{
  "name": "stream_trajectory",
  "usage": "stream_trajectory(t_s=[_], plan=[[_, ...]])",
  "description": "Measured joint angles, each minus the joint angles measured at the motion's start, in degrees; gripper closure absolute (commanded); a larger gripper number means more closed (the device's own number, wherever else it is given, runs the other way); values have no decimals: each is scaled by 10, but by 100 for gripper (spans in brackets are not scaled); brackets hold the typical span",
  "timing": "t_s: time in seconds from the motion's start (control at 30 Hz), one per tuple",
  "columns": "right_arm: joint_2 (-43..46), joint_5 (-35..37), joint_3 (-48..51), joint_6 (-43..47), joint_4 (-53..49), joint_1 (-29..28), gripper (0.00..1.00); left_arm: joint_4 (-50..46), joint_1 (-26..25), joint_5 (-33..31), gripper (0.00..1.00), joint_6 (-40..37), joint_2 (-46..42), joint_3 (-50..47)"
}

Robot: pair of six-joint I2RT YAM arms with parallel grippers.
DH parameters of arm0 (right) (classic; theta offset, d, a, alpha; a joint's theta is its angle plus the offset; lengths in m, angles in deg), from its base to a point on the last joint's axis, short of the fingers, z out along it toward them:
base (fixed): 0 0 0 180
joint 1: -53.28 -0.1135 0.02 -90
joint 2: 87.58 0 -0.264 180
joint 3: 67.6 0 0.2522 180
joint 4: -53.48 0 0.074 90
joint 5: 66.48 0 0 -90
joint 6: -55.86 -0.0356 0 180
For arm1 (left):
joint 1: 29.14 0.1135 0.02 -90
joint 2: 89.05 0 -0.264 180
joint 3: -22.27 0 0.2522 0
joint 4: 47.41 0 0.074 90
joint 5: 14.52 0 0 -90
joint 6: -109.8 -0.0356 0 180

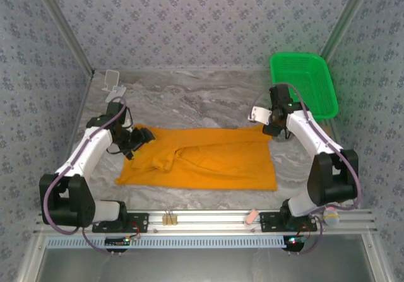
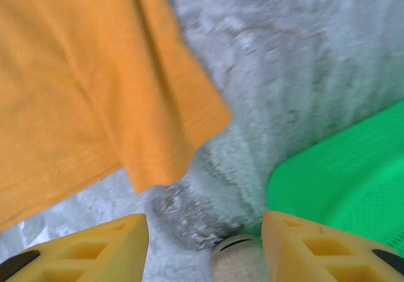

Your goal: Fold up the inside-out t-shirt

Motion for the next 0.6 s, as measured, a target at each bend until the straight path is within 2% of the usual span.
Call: stream_trajectory(t_s=[0.1, 0.27, 0.4, 0.47, 0.6], plan=[[6, -17, 3, -85, 52, -15, 48, 15, 0, -15, 29, -6, 42, 20], [39, -66, 86, -200, 146, -56, 49, 25, 3, -26, 31, -15, 96, 13], [40, -81, 97, -286, 151, -31, 50, 1, -3, -39, 35, -18, 56, -25], [40, -76, 95, -351, 156, -38, 48, -18, -4, -43, 35, -20, 19, -54], [61, -62, 97, -557, 156, -61, 49, -47, -4, -40, 37, -24, -23, -101]])
